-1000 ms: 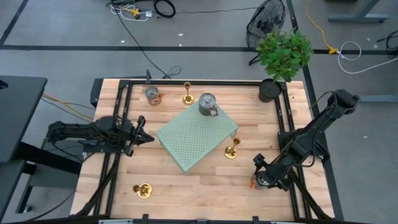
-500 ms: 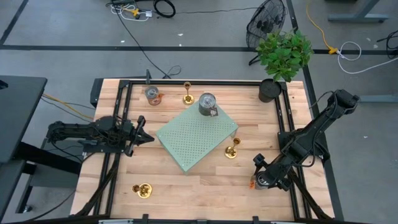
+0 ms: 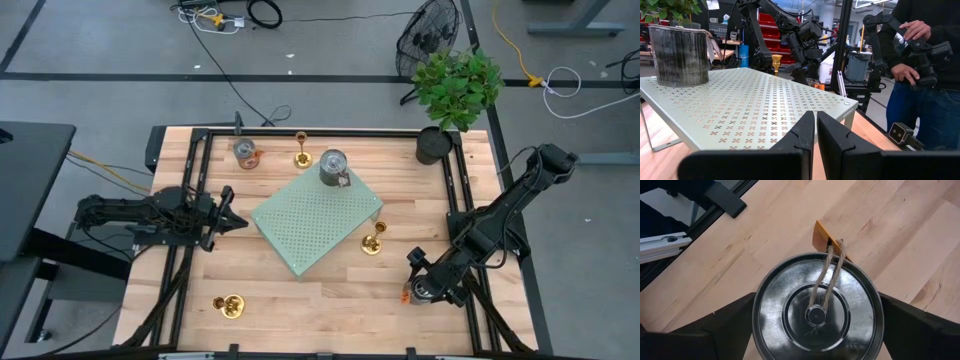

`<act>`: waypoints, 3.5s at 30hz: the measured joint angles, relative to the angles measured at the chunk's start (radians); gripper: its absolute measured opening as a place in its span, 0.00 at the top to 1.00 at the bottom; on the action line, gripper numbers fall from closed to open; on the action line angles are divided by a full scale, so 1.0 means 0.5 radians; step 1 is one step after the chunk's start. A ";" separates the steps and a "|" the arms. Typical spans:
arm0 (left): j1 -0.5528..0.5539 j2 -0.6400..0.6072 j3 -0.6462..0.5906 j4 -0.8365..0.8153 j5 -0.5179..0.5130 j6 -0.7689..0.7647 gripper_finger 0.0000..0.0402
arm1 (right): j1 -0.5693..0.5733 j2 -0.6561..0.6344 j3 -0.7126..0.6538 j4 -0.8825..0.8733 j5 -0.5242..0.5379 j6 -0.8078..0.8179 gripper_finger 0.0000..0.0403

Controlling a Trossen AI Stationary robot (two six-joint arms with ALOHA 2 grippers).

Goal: Pick & Place candle stick holders
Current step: Put the bottom silver scented candle on the shelf

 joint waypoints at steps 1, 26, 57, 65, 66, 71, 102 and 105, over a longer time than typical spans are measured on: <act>-0.001 0.001 0.000 0.000 0.000 0.000 0.94 | 0.000 0.000 0.000 0.000 0.000 0.000 0.08; 0.000 0.001 0.001 0.000 0.000 -0.001 0.94 | 0.002 -0.010 0.101 -0.075 -0.063 0.020 0.09; 0.000 0.000 0.000 0.000 0.000 0.000 0.94 | -0.315 -0.076 0.487 -0.657 -0.051 -0.043 0.09; 0.000 0.001 0.000 0.000 0.000 0.000 0.94 | -0.419 -0.167 0.489 -0.783 -0.053 -0.055 0.09; 0.000 0.000 0.001 0.000 0.000 0.000 0.94 | -0.435 -0.178 0.489 -0.808 -0.054 -0.054 0.09; 0.000 0.000 0.000 0.000 0.000 0.000 0.94 | -0.534 -0.237 0.489 -0.934 -0.050 -0.055 0.09; 0.000 0.001 0.001 0.000 0.000 -0.001 0.94 | -1.018 -0.412 0.489 -1.142 0.168 -0.087 0.09; 0.000 0.000 0.000 0.000 0.000 0.000 0.94 | -1.082 -0.412 0.489 -1.146 0.196 -0.093 0.09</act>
